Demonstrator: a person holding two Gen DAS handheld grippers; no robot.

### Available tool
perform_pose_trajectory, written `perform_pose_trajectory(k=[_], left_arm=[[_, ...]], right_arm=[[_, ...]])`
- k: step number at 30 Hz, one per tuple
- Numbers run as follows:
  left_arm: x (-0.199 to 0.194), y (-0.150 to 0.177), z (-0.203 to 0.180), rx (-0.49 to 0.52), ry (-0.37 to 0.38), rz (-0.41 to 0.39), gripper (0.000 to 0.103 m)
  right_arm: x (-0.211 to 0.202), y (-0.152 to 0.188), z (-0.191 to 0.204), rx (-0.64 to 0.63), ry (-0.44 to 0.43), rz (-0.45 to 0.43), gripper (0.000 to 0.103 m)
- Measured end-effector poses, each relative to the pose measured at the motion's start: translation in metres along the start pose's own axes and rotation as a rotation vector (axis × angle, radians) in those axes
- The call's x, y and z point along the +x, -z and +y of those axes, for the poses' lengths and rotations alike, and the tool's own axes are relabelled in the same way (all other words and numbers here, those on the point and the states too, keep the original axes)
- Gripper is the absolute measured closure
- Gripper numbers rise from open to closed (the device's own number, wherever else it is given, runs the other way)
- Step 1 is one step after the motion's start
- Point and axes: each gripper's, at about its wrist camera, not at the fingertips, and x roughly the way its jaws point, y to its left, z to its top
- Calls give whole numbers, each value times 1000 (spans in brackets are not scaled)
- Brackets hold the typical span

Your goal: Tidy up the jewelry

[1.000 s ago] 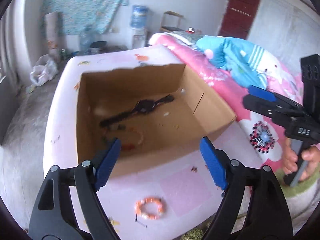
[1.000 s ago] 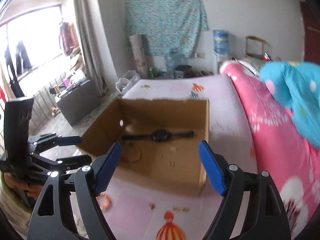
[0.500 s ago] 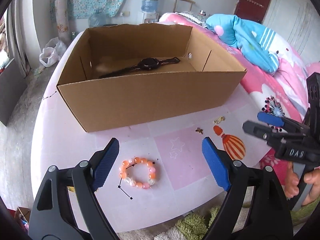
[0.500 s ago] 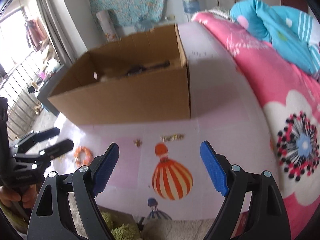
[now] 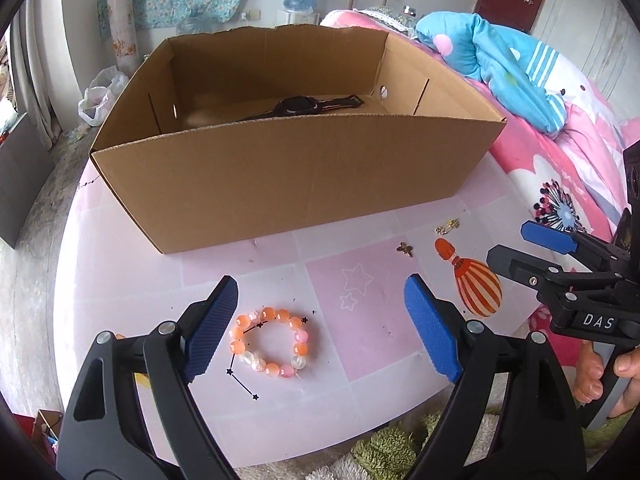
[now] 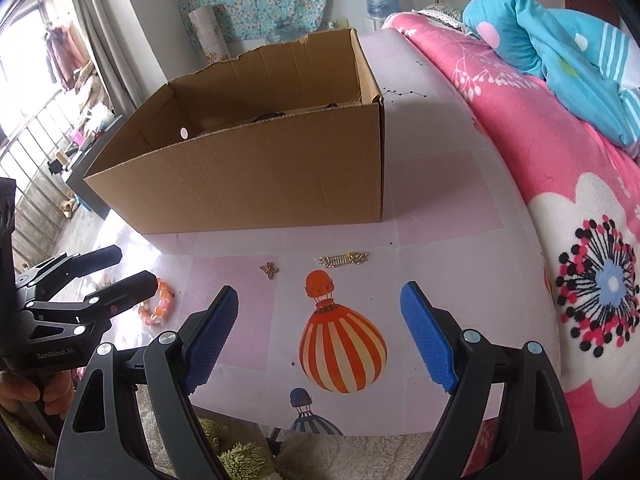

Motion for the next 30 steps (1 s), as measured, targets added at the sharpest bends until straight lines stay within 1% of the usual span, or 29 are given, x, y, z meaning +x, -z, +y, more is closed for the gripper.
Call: perform_pose_trajectory(k=[10,16,23,27,30], left_arm=[[0,2,-4,12,1,15,21],[1,1,-9,22,-14,20,21],[4,0,-16,22,-30,14,21],[8,3,-16,7,-17,19,21],[10,2,-20,13,7,3,21]], right_arm=[[2,0,-1,3,-6,1,22],[3,1,-3,8,-10,-2,22],[-1,8,-12,4,5,-18,22],[3,10,-16,-8,-2,-6,22],[5,11,-16,-20,-11,-16,22]])
